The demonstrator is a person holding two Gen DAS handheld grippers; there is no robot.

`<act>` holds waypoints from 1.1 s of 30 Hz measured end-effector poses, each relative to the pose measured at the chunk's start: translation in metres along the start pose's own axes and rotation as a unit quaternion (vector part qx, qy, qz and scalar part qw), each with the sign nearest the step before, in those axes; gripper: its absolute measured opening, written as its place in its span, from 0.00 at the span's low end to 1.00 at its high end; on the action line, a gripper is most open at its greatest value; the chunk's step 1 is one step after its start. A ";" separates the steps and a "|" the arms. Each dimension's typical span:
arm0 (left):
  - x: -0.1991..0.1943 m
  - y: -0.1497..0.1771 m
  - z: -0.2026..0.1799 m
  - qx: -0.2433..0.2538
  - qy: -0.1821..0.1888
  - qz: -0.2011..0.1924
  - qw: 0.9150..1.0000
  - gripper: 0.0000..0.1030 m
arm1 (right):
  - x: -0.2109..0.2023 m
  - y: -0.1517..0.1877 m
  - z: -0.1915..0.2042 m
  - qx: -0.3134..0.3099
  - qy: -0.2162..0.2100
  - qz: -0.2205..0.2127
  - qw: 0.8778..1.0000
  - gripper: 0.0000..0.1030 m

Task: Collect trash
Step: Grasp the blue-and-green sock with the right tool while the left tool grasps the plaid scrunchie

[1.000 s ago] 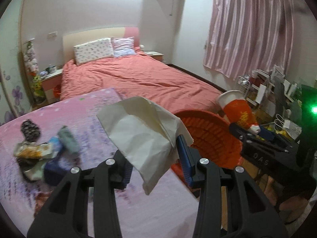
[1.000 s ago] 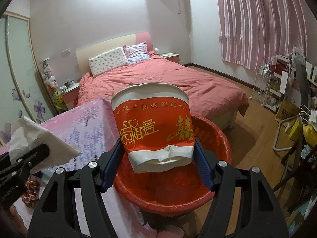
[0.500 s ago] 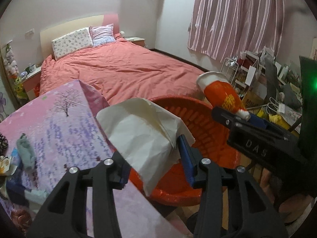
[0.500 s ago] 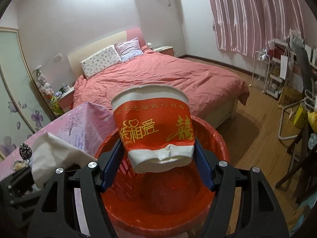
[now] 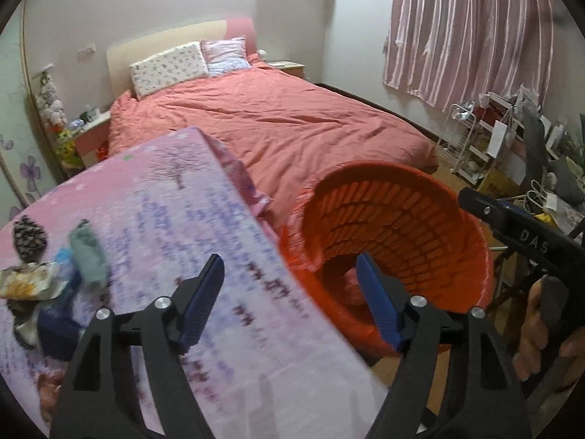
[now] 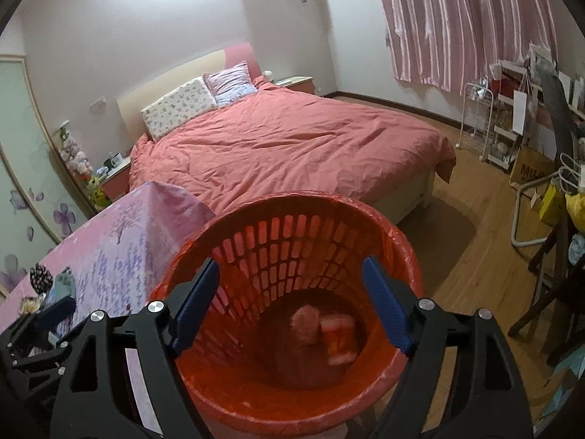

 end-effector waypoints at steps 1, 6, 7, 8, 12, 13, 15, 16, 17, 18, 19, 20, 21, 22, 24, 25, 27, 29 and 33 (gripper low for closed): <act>-0.006 0.004 0.003 0.000 -0.007 -0.002 1.000 0.74 | 0.001 -0.002 0.002 -0.003 -0.001 0.000 1.000 0.78; -0.033 0.028 0.028 -0.008 -0.038 -0.006 0.999 0.75 | -0.008 0.006 0.025 -0.030 -0.014 0.003 0.999 0.78; -0.039 0.034 0.035 -0.013 -0.042 -0.005 0.999 0.75 | -0.010 0.010 0.032 -0.037 -0.018 0.006 0.999 0.78; -0.044 0.040 0.043 -0.020 -0.046 -0.004 0.999 0.75 | -0.011 0.014 0.038 -0.042 -0.022 0.008 0.999 0.78; -0.067 0.069 0.075 -0.048 -0.063 0.003 0.997 0.75 | -0.016 0.030 0.064 -0.066 -0.035 0.019 0.997 0.78; -0.072 0.076 0.083 -0.054 -0.069 0.005 0.996 0.76 | -0.017 0.035 0.071 -0.073 -0.040 0.023 0.996 0.78; -0.085 0.094 0.101 -0.065 -0.087 0.010 0.994 0.79 | -0.019 0.044 0.082 -0.083 -0.047 0.031 0.995 0.79; -0.090 0.103 0.108 -0.071 -0.095 0.012 0.993 0.82 | -0.019 0.050 0.089 -0.089 -0.052 0.036 0.994 0.79; -0.096 0.113 0.116 -0.078 -0.103 0.015 0.992 0.84 | -0.019 0.056 0.096 -0.094 -0.055 0.040 0.993 0.79; -0.099 0.122 0.124 -0.084 -0.108 0.019 0.990 0.85 | -0.018 0.062 0.102 -0.098 -0.058 0.045 0.992 0.79; -0.102 0.132 0.131 -0.090 -0.113 0.025 0.989 0.86 | -0.018 0.069 0.111 -0.105 -0.063 0.052 0.991 0.79; -0.103 0.141 0.137 -0.096 -0.116 0.031 0.988 0.87 | -0.017 0.074 0.117 -0.110 -0.067 0.057 0.990 0.79; -0.104 0.149 0.142 -0.100 -0.119 0.037 0.987 0.87 | -0.017 0.078 0.122 -0.113 -0.068 0.060 0.989 0.79; -0.103 0.156 0.146 -0.105 -0.121 0.045 0.986 0.87 | -0.016 0.085 0.128 -0.119 -0.072 0.065 0.988 0.79; -0.099 0.167 0.152 -0.110 -0.121 0.058 0.985 0.87 | -0.016 0.098 0.140 -0.130 -0.077 0.073 0.986 0.79; -0.097 0.172 0.154 -0.113 -0.121 0.065 0.984 0.87 | -0.015 0.106 0.147 -0.138 -0.080 0.080 0.984 0.79; -0.093 0.180 0.159 -0.120 -0.119 0.072 0.983 0.87 | -0.015 0.117 0.157 -0.150 -0.083 0.087 0.981 0.79; -0.090 0.182 0.160 -0.126 -0.115 0.072 0.983 0.84 | -0.014 0.127 0.165 -0.162 -0.084 0.093 0.979 0.79; -0.083 0.181 0.162 -0.127 -0.110 0.075 0.983 0.67 | -0.011 0.140 0.177 -0.177 -0.084 0.104 0.975 0.79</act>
Point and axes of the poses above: each gripper's, at about its wrist camera, not at the fingertips, and x roughly the way its jaws point, z to its left, y to its underside, the point moved 5 cm from there along x, roughly the way its jaws point, and after that the axes turned 13 degrees about x, right-handed, at the moved point
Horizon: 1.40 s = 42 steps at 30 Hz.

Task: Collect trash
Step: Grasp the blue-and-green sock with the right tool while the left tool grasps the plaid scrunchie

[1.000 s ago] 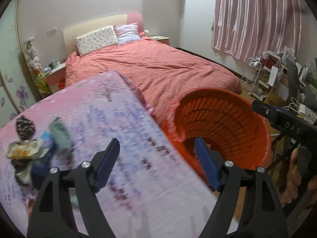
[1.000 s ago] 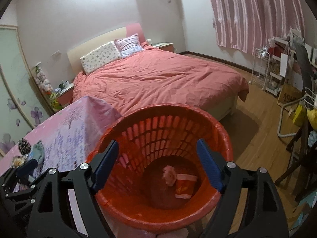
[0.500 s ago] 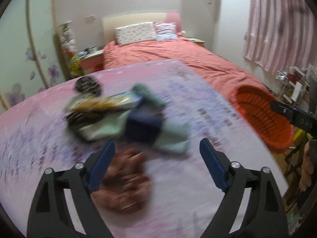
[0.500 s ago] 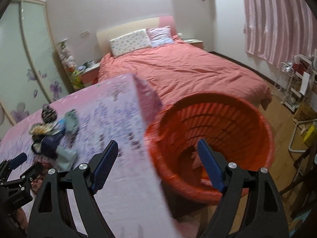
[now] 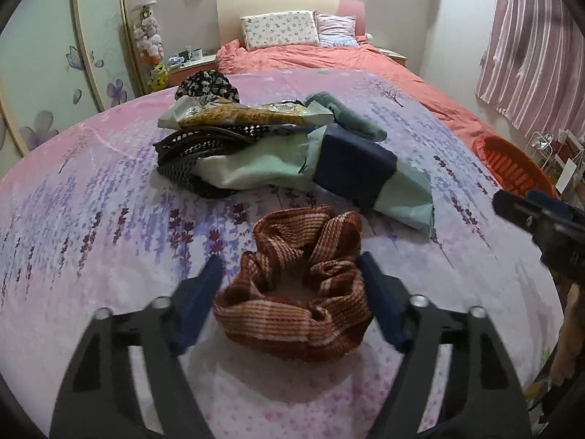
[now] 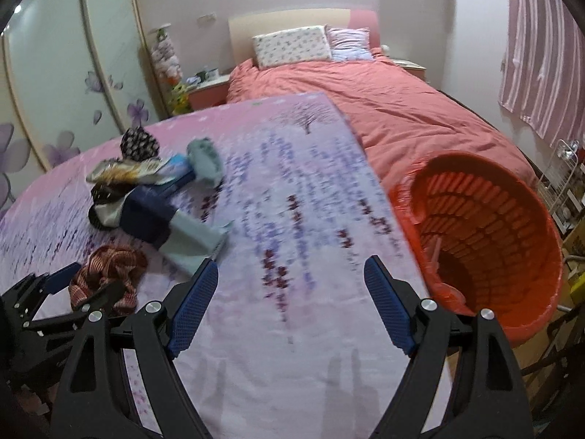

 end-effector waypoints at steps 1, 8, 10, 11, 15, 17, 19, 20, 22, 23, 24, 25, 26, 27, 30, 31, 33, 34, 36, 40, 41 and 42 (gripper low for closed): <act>0.002 0.000 0.002 -0.001 -0.001 0.000 1.000 0.62 | 0.003 0.001 0.004 -0.001 -0.002 0.005 1.000 0.79; 0.001 0.005 0.043 -0.027 -0.057 0.008 0.998 0.51 | 0.021 0.006 0.034 -0.017 -0.020 0.025 0.999 0.79; 0.002 0.009 0.065 -0.050 -0.069 0.014 0.996 0.52 | 0.026 0.006 0.044 -0.025 -0.026 0.029 0.999 0.79; 0.002 0.010 0.075 -0.061 -0.075 0.017 0.995 0.53 | 0.029 0.006 0.049 -0.030 -0.028 0.030 0.999 0.79; 0.004 0.015 0.102 -0.090 -0.083 0.022 0.992 0.58 | 0.043 0.004 0.068 -0.048 -0.038 0.044 0.997 0.81; 0.006 0.019 0.107 -0.094 -0.074 0.022 0.993 0.58 | 0.049 0.003 0.078 -0.063 -0.035 0.044 0.996 0.81; 0.008 0.021 0.111 -0.098 -0.066 0.023 0.993 0.58 | 0.054 0.002 0.085 -0.078 -0.028 0.042 0.996 0.81; 0.009 0.021 0.112 -0.101 -0.062 0.025 0.993 0.59 | 0.058 0.002 0.088 -0.083 -0.025 0.045 0.995 0.81; 0.011 0.020 0.113 -0.108 -0.054 0.026 0.992 0.60 | 0.064 0.002 0.088 -0.085 -0.019 0.053 0.995 0.79; 0.012 0.022 0.112 -0.109 -0.053 0.026 0.992 0.60 | 0.065 0.002 0.087 -0.082 -0.017 0.053 0.995 0.70; 0.012 0.021 0.112 -0.108 -0.053 0.026 0.992 0.60 | 0.065 0.002 0.084 -0.076 -0.012 0.049 0.996 0.64; 0.012 0.021 0.113 -0.108 -0.053 0.026 0.992 0.60 | 0.064 0.001 0.081 -0.070 -0.013 0.049 0.996 0.61; 0.012 0.021 0.113 -0.107 -0.053 0.027 0.992 0.60 | 0.061 -0.001 0.076 -0.056 -0.018 0.049 0.997 0.54; 0.013 0.021 0.113 -0.107 -0.053 0.027 0.992 0.61 | 0.060 -0.001 0.074 -0.049 -0.020 0.050 0.997 0.48; 0.012 0.021 0.111 -0.108 -0.052 0.027 0.992 0.61 | 0.055 -0.003 0.065 -0.025 -0.031 0.052 0.998 0.29; 0.012 0.021 0.111 -0.108 -0.051 0.027 0.993 0.61 | 0.053 -0.002 0.064 -0.021 -0.037 0.053 0.998 0.23; 0.013 0.020 0.111 -0.108 -0.050 0.026 0.993 0.61 | 0.052 0.000 0.063 -0.015 -0.039 0.060 0.997 0.16; 0.013 0.020 0.111 -0.108 -0.050 0.026 0.993 0.61 | 0.051 0.002 0.063 -0.014 -0.041 0.061 0.997 0.15; 0.012 0.020 0.111 -0.109 -0.049 0.026 0.993 0.62 | 0.048 0.006 0.062 -0.012 -0.047 0.066 0.997 0.13; 0.014 0.019 0.111 -0.109 -0.046 0.025 0.993 0.62 | 0.039 0.011 0.066 -0.012 -0.067 0.066 0.995 0.14; 0.014 0.019 0.111 -0.109 -0.046 0.025 0.993 0.63 | 0.037 0.010 0.067 -0.013 -0.066 0.063 0.996 0.21; 0.014 0.019 0.110 -0.109 -0.046 0.025 0.993 0.63 | 0.036 0.009 0.068 -0.013 -0.065 0.058 0.996 0.39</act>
Point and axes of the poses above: each gripper's, at about its wrist camera, not at the fingertips, and x roughly the way its jaws point, z to its left, y to its underside, the point moved 5 cm from there along x, roughly the way its jaws point, and after that the axes turned 13 degrees about x, right-handed, at the moved point
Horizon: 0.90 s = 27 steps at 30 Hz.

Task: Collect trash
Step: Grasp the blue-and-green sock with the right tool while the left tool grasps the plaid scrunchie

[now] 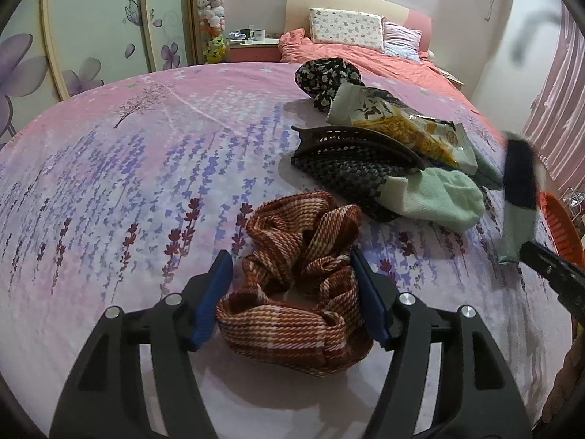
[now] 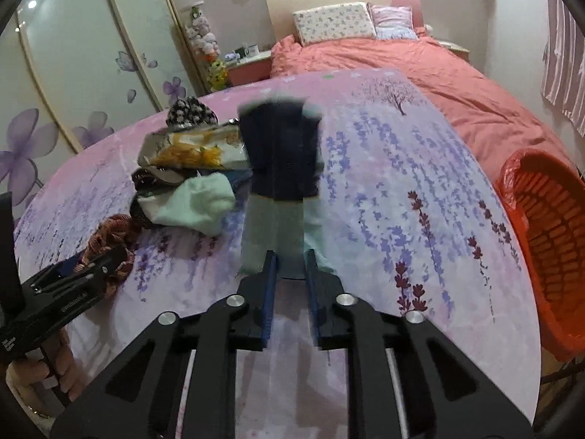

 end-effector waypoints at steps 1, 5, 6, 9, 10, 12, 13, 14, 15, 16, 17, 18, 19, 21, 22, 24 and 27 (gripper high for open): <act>0.000 0.000 0.000 0.000 0.000 0.000 1.000 0.63 | -0.001 -0.002 0.001 -0.001 0.003 -0.005 1.000 0.49; 0.001 0.000 0.000 -0.002 0.004 -0.002 1.000 0.63 | 0.003 -0.007 0.000 0.009 0.003 -0.010 1.000 0.63; 0.001 0.000 0.000 -0.002 0.004 -0.002 1.000 0.63 | 0.006 -0.008 0.000 0.011 0.004 -0.008 1.000 0.63; 0.001 0.000 0.000 -0.002 0.005 -0.002 1.000 0.64 | 0.013 -0.008 0.001 0.013 0.008 -0.001 1.000 0.63; 0.001 0.000 0.000 -0.002 0.005 -0.002 1.000 0.64 | 0.015 -0.007 0.004 0.011 0.010 0.002 1.000 0.63; 0.001 0.000 0.000 -0.002 0.005 -0.002 1.000 0.64 | 0.019 -0.005 0.008 0.008 0.013 0.005 1.000 0.63; 0.001 0.000 0.000 -0.002 0.005 -0.002 1.000 0.64 | 0.023 -0.005 0.010 0.005 0.017 0.007 1.000 0.63; 0.001 0.000 0.000 -0.002 0.005 -0.002 1.000 0.64 | 0.026 -0.004 0.011 0.002 0.021 0.009 1.000 0.63; 0.001 0.000 0.000 -0.003 0.005 -0.002 1.000 0.64 | 0.029 -0.004 0.012 0.000 0.024 0.011 1.000 0.63; 0.001 0.000 0.001 -0.003 0.006 -0.003 1.000 0.64 | 0.032 -0.003 0.013 -0.001 0.027 0.015 1.000 0.62; 0.002 0.000 0.001 -0.002 0.008 -0.003 1.000 0.65 | 0.034 -0.002 0.013 -0.002 0.030 0.016 0.999 0.61; 0.001 -0.001 0.000 -0.002 0.010 -0.005 1.000 0.66 | 0.034 -0.002 0.014 -0.006 0.033 0.011 0.999 0.57; 0.001 -0.001 0.001 -0.002 0.014 -0.007 1.000 0.66 | 0.034 -0.001 0.016 -0.012 0.034 0.012 0.999 0.55; -0.002 0.000 -0.001 0.002 0.023 -0.013 1.000 0.66 | 0.033 0.000 0.018 -0.017 0.031 0.015 0.999 0.50; -0.004 0.001 -0.001 0.005 0.024 -0.015 1.000 0.66 | 0.033 0.000 0.020 -0.018 0.031 0.015 0.999 0.49; -0.007 0.002 -0.002 0.008 0.025 -0.019 0.999 0.66 | 0.033 0.001 0.020 -0.019 0.034 0.012 0.999 0.44; -0.007 0.003 -0.006 0.014 0.026 -0.019 0.999 0.65 | 0.028 0.001 0.016 -0.011 0.025 0.010 1.000 0.36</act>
Point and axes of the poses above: each gripper's, at about its wrist camera, not at the fingertips, and x roughly the way its jaws point, z to its left, y to its underside, the point moved 5 cm from there along x, roughly the way its jaws point, and after that the axes turned 13 degrees about x, right-handed, at the moved point
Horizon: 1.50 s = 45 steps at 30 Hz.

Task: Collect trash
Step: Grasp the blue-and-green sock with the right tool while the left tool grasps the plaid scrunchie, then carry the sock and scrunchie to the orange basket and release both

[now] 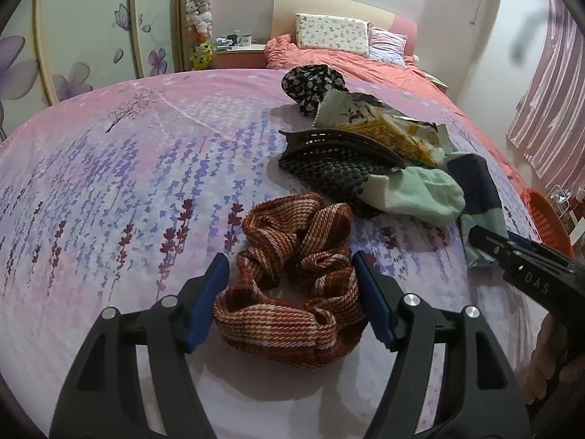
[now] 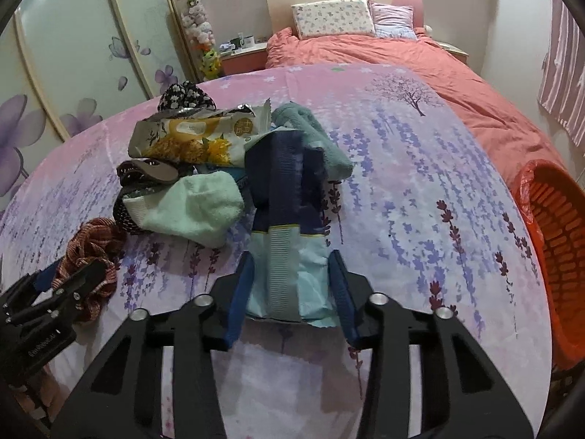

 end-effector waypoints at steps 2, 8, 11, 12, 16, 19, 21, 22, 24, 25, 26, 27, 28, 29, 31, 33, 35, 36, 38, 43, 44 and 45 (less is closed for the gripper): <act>-0.001 0.000 -0.002 0.003 0.003 -0.002 1.000 0.54 | -0.004 -0.001 -0.001 0.002 -0.006 -0.002 1.000 0.32; -0.005 -0.002 0.000 -0.002 0.013 -0.011 1.000 0.35 | -0.020 -0.002 -0.005 0.001 -0.009 -0.019 1.000 0.31; -0.010 -0.004 0.000 -0.008 0.018 -0.016 1.000 0.32 | -0.030 -0.003 -0.007 0.002 -0.009 -0.031 0.999 0.31; -0.013 -0.005 -0.001 -0.008 0.018 -0.018 1.000 0.32 | -0.033 -0.004 -0.009 0.002 -0.009 -0.034 0.999 0.31; -0.024 -0.010 -0.005 -0.004 0.014 -0.030 0.999 0.32 | -0.050 -0.008 -0.013 0.003 -0.006 -0.055 0.998 0.31; -0.035 -0.015 -0.010 -0.002 0.016 -0.041 0.999 0.32 | -0.062 -0.012 -0.020 0.008 -0.004 -0.069 0.998 0.31; -0.042 -0.019 -0.016 0.001 0.018 -0.049 0.999 0.32 | -0.068 -0.012 -0.024 0.011 -0.003 -0.076 0.997 0.31; -0.047 -0.021 -0.019 0.004 0.019 -0.053 0.998 0.32 | -0.072 -0.013 -0.027 0.014 -0.002 -0.080 0.997 0.31; -0.055 -0.026 -0.026 0.007 0.024 -0.061 0.998 0.32 | -0.079 -0.015 -0.033 0.018 0.000 -0.088 0.996 0.31; -0.058 -0.029 -0.031 0.010 0.027 -0.064 0.998 0.32 | -0.084 -0.016 -0.038 0.021 0.002 -0.095 0.995 0.31; -0.062 -0.031 -0.036 0.012 0.030 -0.068 0.997 0.32 | -0.087 -0.017 -0.040 0.023 0.003 -0.099 0.995 0.31; -0.065 -0.034 -0.041 0.014 0.033 -0.071 0.997 0.32 | -0.092 -0.018 -0.045 0.027 0.005 -0.105 0.994 0.31; -0.068 -0.037 -0.048 0.017 0.037 -0.075 0.996 0.32 | -0.095 -0.019 -0.048 0.029 0.006 -0.109 0.994 0.31; -0.071 -0.039 -0.053 0.020 0.041 -0.078 0.996 0.32 | -0.099 -0.021 -0.054 0.032 0.009 -0.116 0.993 0.31; -0.076 -0.045 -0.066 0.027 0.050 -0.084 0.995 0.32 | -0.107 -0.021 -0.062 0.037 0.014 -0.126 0.991 0.31; -0.080 -0.050 -0.081 0.036 0.060 -0.090 0.994 0.32 | -0.114 -0.022 -0.071 0.042 0.020 -0.136 0.990 0.31; -0.084 -0.055 -0.096 0.044 0.069 -0.095 0.992 0.32 | -0.121 -0.025 -0.083 0.050 0.027 -0.147 0.988 0.31; -0.086 -0.058 -0.103 0.048 0.074 -0.098 0.991 0.32 | -0.123 -0.026 -0.088 0.053 0.030 -0.150 0.987 0.31; -0.088 -0.062 -0.119 0.057 0.086 -0.103 0.989 0.32 | -0.128 -0.027 -0.103 0.063 0.038 -0.158 0.985 0.31; -0.093 -0.072 -0.159 0.078 0.116 -0.113 0.984 0.32 | -0.137 -0.029 -0.134 0.084 0.056 -0.175 0.979 0.31; -0.094 -0.074 -0.167 0.082 0.122 -0.115 0.982 0.32 | -0.139 -0.029 -0.141 0.088 0.060 -0.179 0.978 0.31; -0.095 -0.075 -0.175 0.087 0.128 -0.117 0.981 0.32 | -0.141 -0.029 -0.146 0.091 0.063 -0.182 0.977 0.31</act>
Point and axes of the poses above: each gripper's, at about its wrist camera, not at the fingertips, and x roughly the way its jaws point, z to its left, y to its underside, the point moved 5 cm from there along x, roughly the way its jaws point, and after that the axes turned 13 degrees about x, right-handed, at the moved point
